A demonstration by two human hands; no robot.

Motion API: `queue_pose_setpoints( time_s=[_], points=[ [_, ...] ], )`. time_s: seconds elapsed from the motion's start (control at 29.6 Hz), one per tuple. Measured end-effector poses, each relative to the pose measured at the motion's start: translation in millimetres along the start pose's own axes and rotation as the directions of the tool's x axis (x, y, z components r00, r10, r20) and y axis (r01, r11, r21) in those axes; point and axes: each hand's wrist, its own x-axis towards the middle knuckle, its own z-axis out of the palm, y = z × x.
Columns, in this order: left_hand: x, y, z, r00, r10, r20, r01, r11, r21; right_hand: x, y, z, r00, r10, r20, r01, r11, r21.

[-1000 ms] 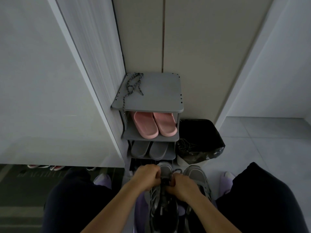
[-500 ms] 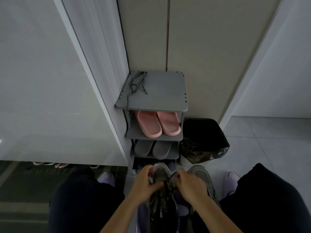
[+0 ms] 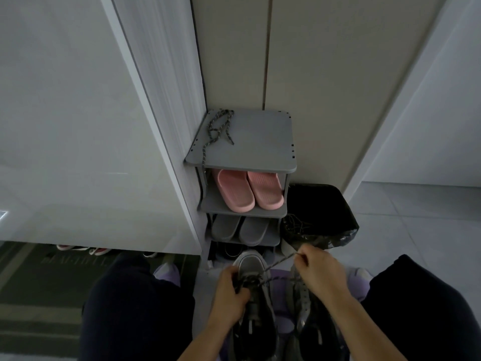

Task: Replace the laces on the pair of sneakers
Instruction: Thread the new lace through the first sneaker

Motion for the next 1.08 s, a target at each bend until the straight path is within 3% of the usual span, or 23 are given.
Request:
queue_pose_setpoints(
  time_s=[0.07,0.2,0.41,0.57,0.78,0.91,1.01,1.08],
  points=[
    [-1,0,1,1.0,0.009,-0.004,-0.008,1.0,0.021,0,8,-2,1.0,0.02,-0.003,-0.02,1.0,-0.008],
    [-3,-1,0,0.999,-0.03,-0.011,0.03,0.999,0.03,0,16,3,0.988,0.068,0.142,-0.061,0.997,-0.05],
    [4,-5,-3,1.0,-0.004,-0.016,0.006,0.992,0.125,-2,13,6,0.938,0.017,0.346,-0.016,1.0,-0.005],
    [15,-2,-15,1.0,0.001,0.009,-0.003,0.98,0.198,-10,0,6,0.913,-0.01,0.409,-0.014,0.998,0.056],
    [26,8,-24,0.991,0.01,0.132,-0.05,0.951,0.307,-21,-22,15,0.912,-0.066,0.404,0.124,0.985,-0.117],
    [26,12,-24,0.988,0.001,0.154,-0.057,0.933,0.354,-18,-20,8,0.927,-0.016,0.375,0.054,0.995,-0.089],
    [18,13,-24,0.996,0.059,0.073,-0.083,0.917,0.39,-6,-4,-14,0.955,0.106,0.278,-0.128,0.99,0.06],
    [6,22,-18,0.979,0.201,-0.034,-0.172,0.906,0.387,-2,2,-31,0.946,0.118,0.303,-0.245,0.872,0.425]
  ],
)
